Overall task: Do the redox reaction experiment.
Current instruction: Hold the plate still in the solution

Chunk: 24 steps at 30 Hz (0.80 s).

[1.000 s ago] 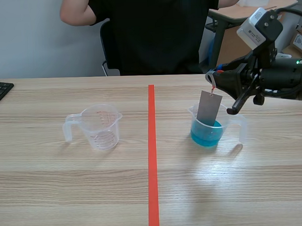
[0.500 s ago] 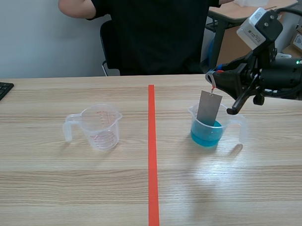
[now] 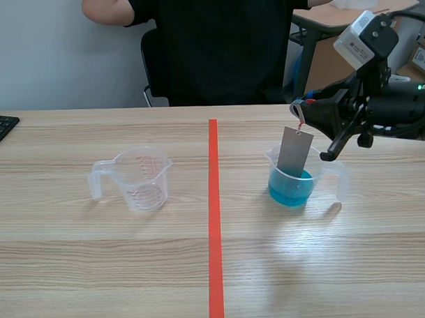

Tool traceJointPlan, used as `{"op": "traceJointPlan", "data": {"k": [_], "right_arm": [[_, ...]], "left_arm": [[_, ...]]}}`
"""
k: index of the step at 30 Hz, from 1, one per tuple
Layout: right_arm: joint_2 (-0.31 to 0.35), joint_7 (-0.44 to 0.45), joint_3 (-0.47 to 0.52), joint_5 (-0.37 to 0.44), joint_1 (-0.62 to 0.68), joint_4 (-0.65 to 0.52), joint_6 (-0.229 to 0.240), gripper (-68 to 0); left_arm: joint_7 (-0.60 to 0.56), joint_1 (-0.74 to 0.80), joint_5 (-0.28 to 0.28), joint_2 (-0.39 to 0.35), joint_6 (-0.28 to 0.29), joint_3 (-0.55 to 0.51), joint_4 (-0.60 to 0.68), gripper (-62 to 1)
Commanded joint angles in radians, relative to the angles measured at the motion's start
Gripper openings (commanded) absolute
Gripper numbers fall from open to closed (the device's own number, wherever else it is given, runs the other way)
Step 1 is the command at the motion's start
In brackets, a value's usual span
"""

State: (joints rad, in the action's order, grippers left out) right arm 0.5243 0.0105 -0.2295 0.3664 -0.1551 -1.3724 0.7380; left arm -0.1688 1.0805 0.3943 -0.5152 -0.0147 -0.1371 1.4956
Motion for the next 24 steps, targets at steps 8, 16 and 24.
{"op": "traceJointPlan", "data": {"k": [8, 16, 24], "right_arm": [[0.074, -0.02, 0.037, 0.066, -0.005, -0.07, 0.008, -66.0], [0.105, -0.1, 0.1, 0.163, 0.009, -0.159, 0.008, -66.0], [0.105, -0.242, 0.156, 0.28, 0.012, -0.253, 0.008, -66.0]], "left_arm": [[-0.011, 0.003, 0.003, 0.005, 0.002, -0.003, 0.005, -56.0], [-0.011, 0.002, 0.003, 0.005, 0.002, -0.003, 0.005, -56.0], [-0.011, 0.002, 0.003, 0.005, 0.002, -0.003, 0.005, -56.0]]}}
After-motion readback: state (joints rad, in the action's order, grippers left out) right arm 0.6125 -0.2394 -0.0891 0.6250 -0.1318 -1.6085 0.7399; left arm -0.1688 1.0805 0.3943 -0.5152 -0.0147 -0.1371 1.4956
